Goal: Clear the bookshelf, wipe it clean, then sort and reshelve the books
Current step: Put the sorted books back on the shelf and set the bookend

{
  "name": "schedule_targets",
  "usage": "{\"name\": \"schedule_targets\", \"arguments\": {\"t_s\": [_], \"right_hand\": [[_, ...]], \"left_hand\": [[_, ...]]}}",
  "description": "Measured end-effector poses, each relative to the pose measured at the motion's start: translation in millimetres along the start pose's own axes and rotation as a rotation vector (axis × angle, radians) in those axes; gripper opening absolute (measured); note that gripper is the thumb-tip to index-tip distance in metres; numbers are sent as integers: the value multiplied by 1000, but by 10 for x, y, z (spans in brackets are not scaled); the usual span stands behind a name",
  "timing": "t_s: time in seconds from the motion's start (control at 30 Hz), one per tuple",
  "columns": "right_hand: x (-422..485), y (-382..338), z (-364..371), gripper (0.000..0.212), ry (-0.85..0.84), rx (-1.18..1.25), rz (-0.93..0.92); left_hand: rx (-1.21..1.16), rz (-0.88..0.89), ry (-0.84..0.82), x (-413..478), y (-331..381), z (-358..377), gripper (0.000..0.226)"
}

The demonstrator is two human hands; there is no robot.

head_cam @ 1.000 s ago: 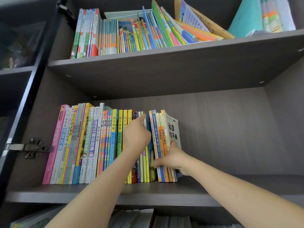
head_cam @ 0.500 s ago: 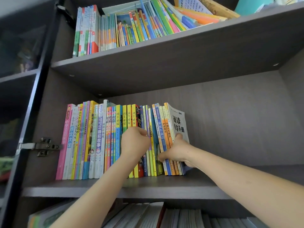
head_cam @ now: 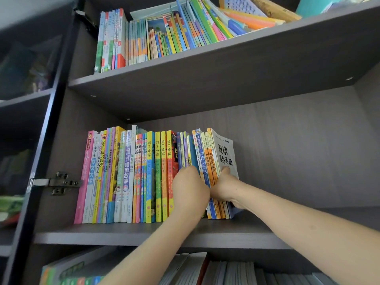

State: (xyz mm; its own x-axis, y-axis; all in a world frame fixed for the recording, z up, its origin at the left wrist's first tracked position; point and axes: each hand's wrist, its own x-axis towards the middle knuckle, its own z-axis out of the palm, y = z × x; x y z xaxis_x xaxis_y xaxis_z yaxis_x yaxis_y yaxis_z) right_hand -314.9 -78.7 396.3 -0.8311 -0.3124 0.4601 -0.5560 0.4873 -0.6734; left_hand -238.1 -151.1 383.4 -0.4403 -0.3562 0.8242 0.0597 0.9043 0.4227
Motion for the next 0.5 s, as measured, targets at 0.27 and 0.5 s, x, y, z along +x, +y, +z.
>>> {"name": "schedule_targets", "arguments": {"t_s": [0.27,0.5], "right_hand": [[-11,-5,-27,106,-21,-18,-4],[-7,-22,-51,105,-33,-43,13]], "left_hand": [[-83,7,69,-13,-42,-67,39],[-232,-11,38,7,-48,-18,43]]}}
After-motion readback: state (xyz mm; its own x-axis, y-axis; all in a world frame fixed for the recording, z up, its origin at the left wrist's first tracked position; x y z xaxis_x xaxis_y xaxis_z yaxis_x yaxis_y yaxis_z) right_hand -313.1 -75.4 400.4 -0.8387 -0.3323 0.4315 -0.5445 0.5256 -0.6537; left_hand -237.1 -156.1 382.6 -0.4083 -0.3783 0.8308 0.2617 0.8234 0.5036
